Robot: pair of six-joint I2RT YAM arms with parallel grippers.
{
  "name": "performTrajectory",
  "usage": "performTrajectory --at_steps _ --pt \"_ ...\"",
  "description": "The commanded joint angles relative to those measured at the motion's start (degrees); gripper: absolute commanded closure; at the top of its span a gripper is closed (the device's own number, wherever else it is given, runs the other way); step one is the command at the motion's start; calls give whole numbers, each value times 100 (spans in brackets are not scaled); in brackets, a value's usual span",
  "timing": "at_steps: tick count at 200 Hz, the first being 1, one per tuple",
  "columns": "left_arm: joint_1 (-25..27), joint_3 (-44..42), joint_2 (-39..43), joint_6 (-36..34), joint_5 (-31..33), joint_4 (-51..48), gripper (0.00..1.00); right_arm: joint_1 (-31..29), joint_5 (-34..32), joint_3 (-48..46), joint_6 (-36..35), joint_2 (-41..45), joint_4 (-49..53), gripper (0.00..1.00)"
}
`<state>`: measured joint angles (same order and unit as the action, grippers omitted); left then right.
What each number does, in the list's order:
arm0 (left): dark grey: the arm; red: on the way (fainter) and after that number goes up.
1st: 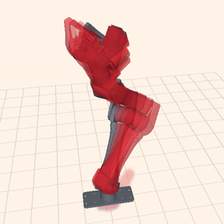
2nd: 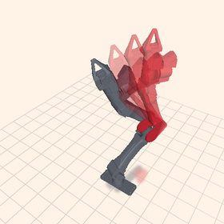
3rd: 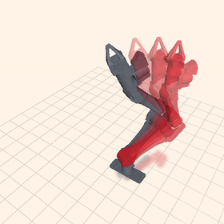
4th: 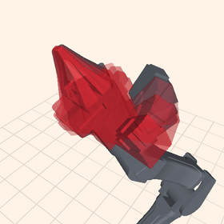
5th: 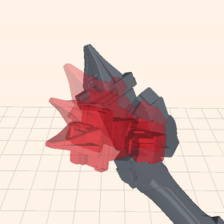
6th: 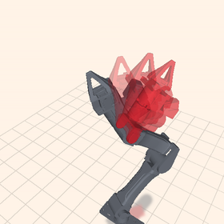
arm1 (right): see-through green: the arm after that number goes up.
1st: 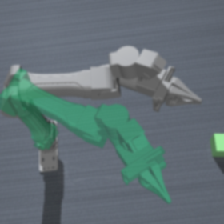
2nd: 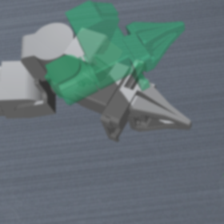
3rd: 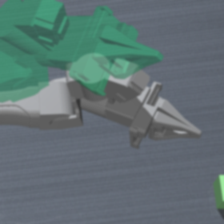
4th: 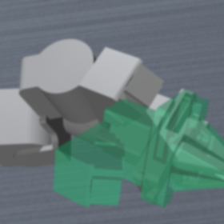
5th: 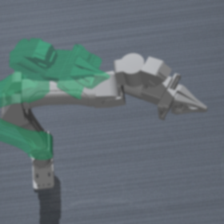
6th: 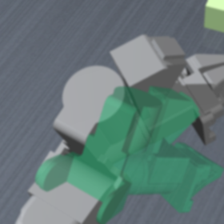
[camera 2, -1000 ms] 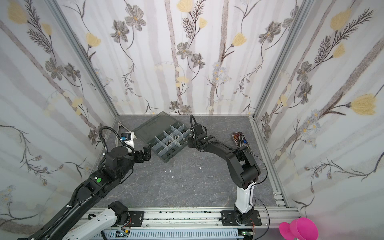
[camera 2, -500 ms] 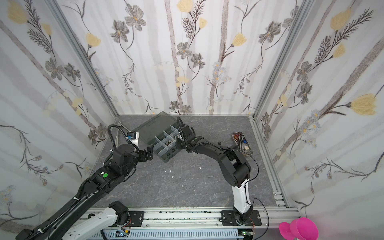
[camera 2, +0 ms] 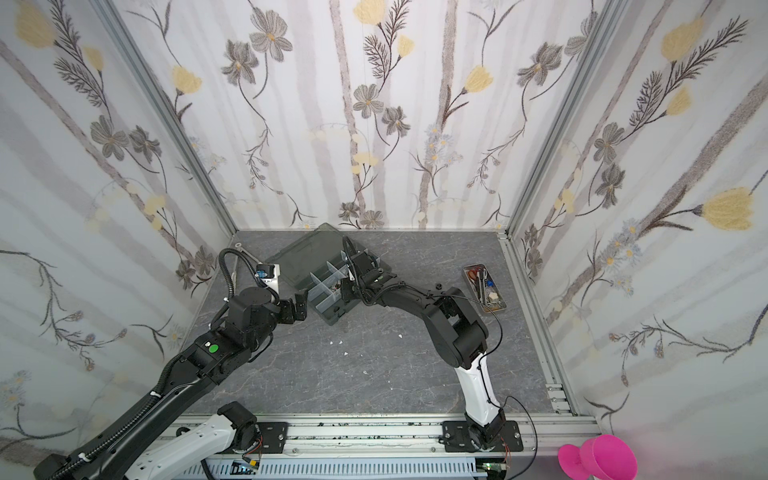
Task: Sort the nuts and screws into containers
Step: 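Carry the black hex nut over the organizer with the right gripper, then open the right gripper over an organizer compartment, then withdraw the right gripper while the left gripper reaches toward the loose black nuts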
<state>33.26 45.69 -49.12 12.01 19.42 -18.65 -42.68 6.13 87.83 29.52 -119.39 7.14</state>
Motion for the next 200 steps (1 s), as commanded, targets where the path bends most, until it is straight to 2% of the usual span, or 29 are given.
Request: performTrajectory --at_steps 1,26,66,83,119,145,169,200 --pt "-7 35 25 -6 32 90 0 -4 51 124 26 -66 -58 73" --pt "-12 45 35 -14 11 73 0 0 51 173 27 -44 -46 65" --pt "-11 97 -81 22 -49 57 0 44 46 102 29 135 -36 60" --pt "-6 193 -218 80 -267 46 1 100 70 -75 61 347 -128 60" --pt "27 410 -728 211 -682 -93 3 313 103 -900 146 1081 -513 60" --pt "191 517 -928 314 -702 -23 3 561 226 -1619 234 1702 -816 60" --pt "440 709 -1187 386 -517 -41 3 858 379 -2337 309 2306 -1096 60" --pt "1064 995 -1761 415 -77 78 1 1292 518 -3102 326 3126 -1280 60"
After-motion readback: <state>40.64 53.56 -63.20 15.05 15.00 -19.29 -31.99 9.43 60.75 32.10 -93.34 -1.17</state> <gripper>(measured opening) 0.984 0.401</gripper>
